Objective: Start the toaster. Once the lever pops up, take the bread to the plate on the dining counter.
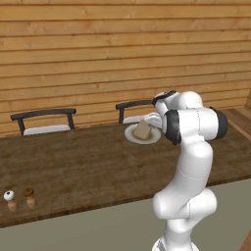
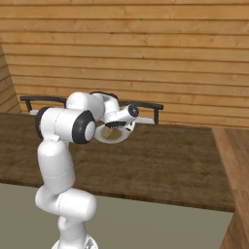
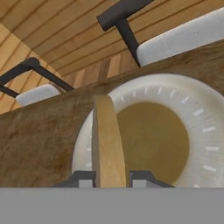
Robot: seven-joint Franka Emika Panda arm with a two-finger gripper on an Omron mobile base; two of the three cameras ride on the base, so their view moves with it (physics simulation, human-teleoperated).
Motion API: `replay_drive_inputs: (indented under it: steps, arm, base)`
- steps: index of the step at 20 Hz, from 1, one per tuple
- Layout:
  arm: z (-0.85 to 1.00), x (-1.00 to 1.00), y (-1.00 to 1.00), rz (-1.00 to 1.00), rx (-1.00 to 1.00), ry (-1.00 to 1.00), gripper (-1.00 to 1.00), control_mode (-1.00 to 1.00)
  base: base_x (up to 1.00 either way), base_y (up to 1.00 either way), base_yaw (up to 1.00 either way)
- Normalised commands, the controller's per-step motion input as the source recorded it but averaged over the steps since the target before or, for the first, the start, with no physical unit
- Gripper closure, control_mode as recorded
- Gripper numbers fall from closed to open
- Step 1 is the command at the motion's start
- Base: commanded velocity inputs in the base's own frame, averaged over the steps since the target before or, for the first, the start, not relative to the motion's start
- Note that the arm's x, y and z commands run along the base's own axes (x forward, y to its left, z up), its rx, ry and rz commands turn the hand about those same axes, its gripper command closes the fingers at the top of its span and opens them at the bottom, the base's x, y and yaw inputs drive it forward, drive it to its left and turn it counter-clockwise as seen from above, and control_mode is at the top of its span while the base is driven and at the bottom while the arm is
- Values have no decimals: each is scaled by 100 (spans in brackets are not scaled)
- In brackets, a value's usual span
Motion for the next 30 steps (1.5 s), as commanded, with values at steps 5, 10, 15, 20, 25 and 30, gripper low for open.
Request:
replay_drive_inputs:
  steps: [5,10,15,20,25,30]
  arm:
    - [0,25,0,0,0,1,-100,-100]
    - [1,20,-8,0,0,0,-100,-100]
    - [11,4,-39,0,0,-1,-100,-100]
    - [0,0,-7,-3,-7,-6,-100,-100]
    - [5,0,2,-8,-10,-6,-100,-100]
    - [24,-5,0,-10,-10,-12,-100,-100]
  base:
    - [0,0,0]
    - [0,0,0]
    - [0,0,0]
    - [0,0,0]
    - [0,0,0]
    - [0,0,0]
